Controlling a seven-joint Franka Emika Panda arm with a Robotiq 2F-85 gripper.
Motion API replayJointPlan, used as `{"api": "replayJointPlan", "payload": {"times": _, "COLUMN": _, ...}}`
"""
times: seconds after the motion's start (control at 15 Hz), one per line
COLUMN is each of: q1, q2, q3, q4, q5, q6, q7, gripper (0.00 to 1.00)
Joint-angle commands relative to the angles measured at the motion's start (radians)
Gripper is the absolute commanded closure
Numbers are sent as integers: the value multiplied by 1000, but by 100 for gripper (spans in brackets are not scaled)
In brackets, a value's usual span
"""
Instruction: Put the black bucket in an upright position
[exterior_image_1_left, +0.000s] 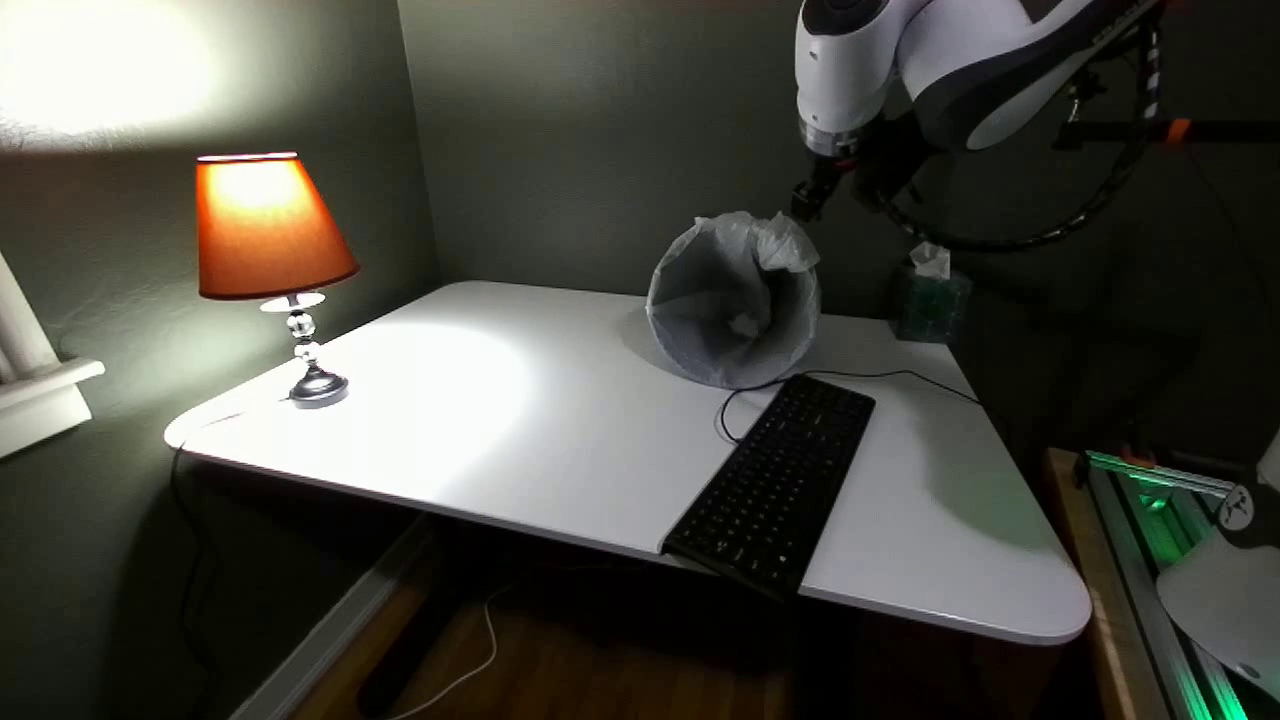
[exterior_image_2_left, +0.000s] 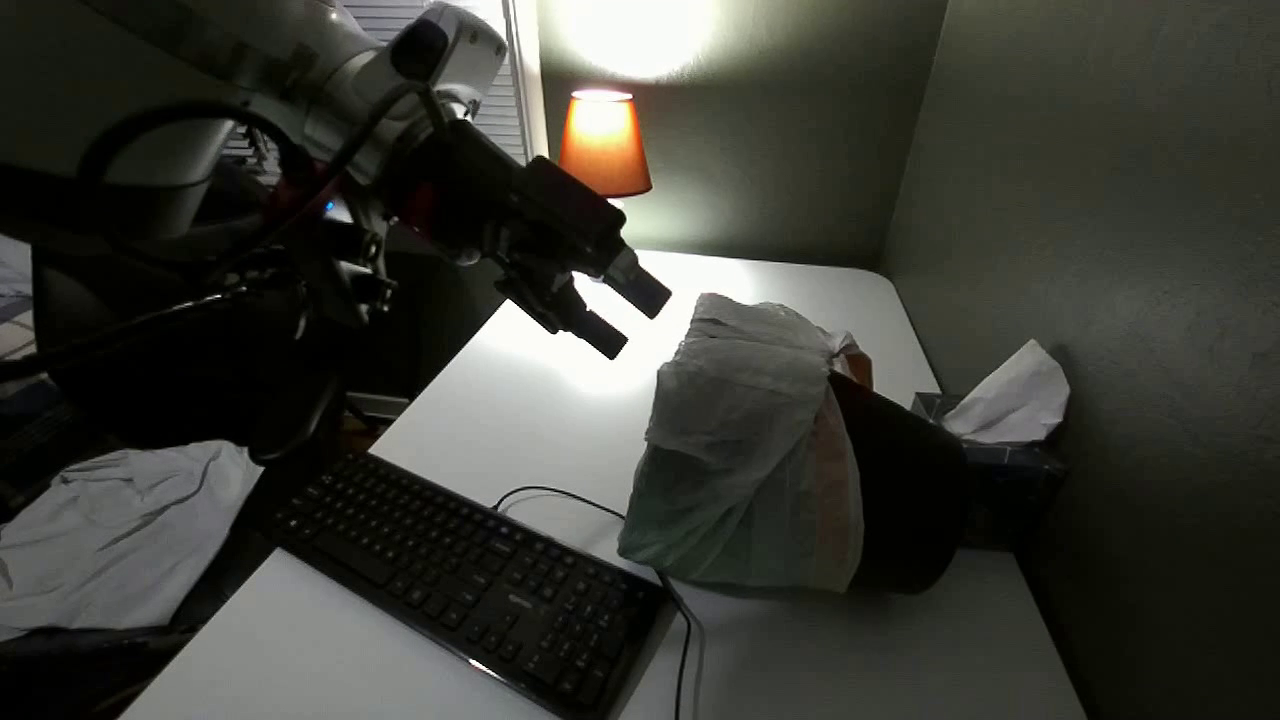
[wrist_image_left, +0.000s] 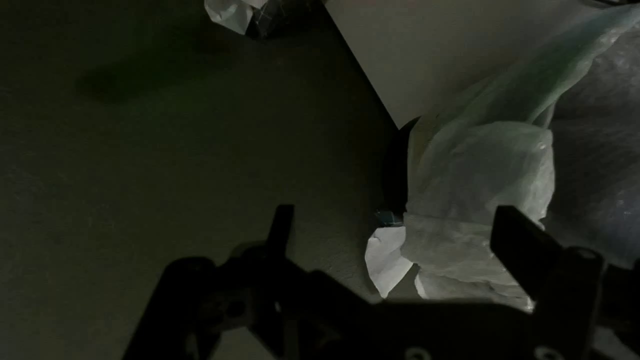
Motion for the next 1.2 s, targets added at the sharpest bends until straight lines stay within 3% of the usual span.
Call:
{"api": "replayJointPlan", "payload": {"times": 0.0, "q1": 41, "q2": 80, "q3": -27, "q4": 34, "q5": -43, "q6": -4, "q7": 77, "gripper": 0}}
{"api": "replayJointPlan", "payload": {"times": 0.6, "q1": 57, "q2": 192, "q3": -53, "q4": 89, "q5": -100, "q6": 27, "q7": 211, "gripper": 0}}
{"api": "replayJointPlan", "payload": {"times": 0.67, "q1": 64, "q2": 154, "q3": -49, "q4": 70, "q5": -61, "q6": 0, "q7": 156, "gripper": 0}}
{"api": "replayJointPlan", "payload": {"times": 1.13, "q1": 67, "q2": 190, "q3": -51, "q4": 91, "q5": -83, "q6": -9, "q7": 210, "gripper": 0}}
